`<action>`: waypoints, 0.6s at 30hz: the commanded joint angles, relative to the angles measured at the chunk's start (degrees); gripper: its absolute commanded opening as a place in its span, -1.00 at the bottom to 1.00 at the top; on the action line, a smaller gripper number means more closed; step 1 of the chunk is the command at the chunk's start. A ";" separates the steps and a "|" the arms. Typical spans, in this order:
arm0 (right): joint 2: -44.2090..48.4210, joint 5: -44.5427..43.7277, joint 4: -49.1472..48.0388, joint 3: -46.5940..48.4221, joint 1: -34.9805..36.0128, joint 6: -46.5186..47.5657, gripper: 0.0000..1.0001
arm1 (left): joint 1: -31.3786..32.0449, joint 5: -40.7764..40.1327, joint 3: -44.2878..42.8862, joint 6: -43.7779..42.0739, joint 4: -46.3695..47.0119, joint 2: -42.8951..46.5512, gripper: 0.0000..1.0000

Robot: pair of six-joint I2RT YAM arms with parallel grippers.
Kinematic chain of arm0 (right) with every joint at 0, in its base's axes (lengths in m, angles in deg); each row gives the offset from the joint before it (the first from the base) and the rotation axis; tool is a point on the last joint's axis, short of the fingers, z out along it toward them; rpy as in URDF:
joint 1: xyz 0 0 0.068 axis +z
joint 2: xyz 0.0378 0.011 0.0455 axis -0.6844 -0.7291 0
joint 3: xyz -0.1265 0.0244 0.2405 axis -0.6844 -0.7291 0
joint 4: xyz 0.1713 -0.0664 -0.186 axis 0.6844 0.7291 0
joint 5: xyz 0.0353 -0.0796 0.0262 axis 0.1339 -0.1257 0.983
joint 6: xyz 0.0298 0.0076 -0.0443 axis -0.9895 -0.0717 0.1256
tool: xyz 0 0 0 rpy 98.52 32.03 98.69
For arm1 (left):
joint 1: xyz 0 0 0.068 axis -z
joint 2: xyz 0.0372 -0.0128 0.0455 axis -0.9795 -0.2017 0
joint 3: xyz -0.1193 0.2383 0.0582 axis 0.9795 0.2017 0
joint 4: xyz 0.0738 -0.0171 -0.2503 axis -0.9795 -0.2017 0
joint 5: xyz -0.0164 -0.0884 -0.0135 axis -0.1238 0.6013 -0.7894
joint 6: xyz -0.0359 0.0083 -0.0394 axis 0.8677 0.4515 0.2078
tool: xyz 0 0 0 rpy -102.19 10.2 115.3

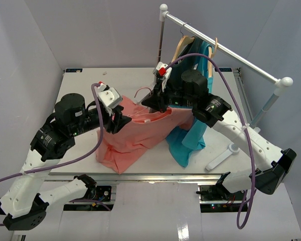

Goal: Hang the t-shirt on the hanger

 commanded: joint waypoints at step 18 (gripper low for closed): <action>4.20 8.45 -6.04 0.58 0.15 -2.66 -0.84 | -0.23 6.48 8.57 -0.30 5.67 -3.23 -0.58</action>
